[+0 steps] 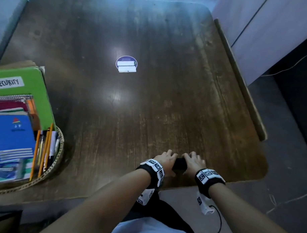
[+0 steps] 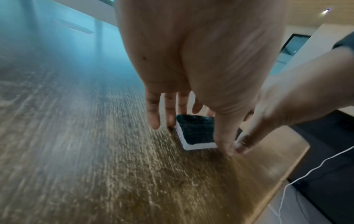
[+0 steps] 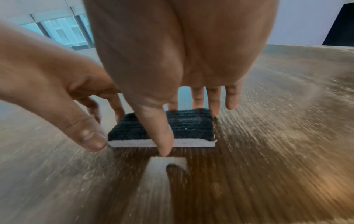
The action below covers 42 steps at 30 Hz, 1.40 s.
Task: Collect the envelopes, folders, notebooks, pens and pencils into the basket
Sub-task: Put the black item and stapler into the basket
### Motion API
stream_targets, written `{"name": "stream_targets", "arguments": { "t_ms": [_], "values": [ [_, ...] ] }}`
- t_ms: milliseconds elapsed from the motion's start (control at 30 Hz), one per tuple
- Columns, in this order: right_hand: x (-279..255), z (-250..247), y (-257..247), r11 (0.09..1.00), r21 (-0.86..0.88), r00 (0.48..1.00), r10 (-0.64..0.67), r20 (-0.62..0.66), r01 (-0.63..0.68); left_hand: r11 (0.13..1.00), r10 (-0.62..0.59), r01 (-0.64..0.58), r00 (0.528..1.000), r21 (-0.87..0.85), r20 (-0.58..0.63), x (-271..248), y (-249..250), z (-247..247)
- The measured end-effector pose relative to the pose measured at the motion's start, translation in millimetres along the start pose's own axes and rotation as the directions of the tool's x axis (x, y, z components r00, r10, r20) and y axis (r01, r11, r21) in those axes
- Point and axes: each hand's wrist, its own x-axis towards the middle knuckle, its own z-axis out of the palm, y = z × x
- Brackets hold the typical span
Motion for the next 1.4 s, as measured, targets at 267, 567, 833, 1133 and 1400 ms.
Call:
{"name": "stream_targets", "arguments": {
  "t_ms": [267, 567, 833, 1133, 1400],
  "values": [
    [9.0, 8.1, -11.6, 0.999, -0.02, 0.987, -0.045, -0.155, 0.042, 0.995, -0.037, 0.043, 0.997, 0.085, -0.072, 14.4, -9.0, 2.6],
    [7.6, -12.6, -52.1, 0.977, 0.12, 0.975, -0.158, -0.159, 0.178, 0.998, -0.006, 0.016, 0.982, 0.053, -0.19, -13.5, -55.8, -18.1],
    [-3.5, -46.1, -106.4, 0.912, 0.23, 0.936, -0.304, -0.178, 0.34, 0.991, -0.026, -0.021, 0.939, -0.133, -0.344, -83.1, -121.3, -43.5],
    [-27.2, -79.8, -236.2, 0.751, 0.319, 0.815, -0.553, -0.173, 0.578, 0.982, -0.079, -0.017, 0.87, -0.189, -0.487, -199.9, -225.5, -61.6],
    [-43.9, -87.6, -369.4, 0.676, 0.279, 0.732, -0.632, -0.256, 0.682, 0.978, -0.134, 0.011, 0.801, -0.209, -0.584, -295.9, -322.2, -70.8]
  ]
}}
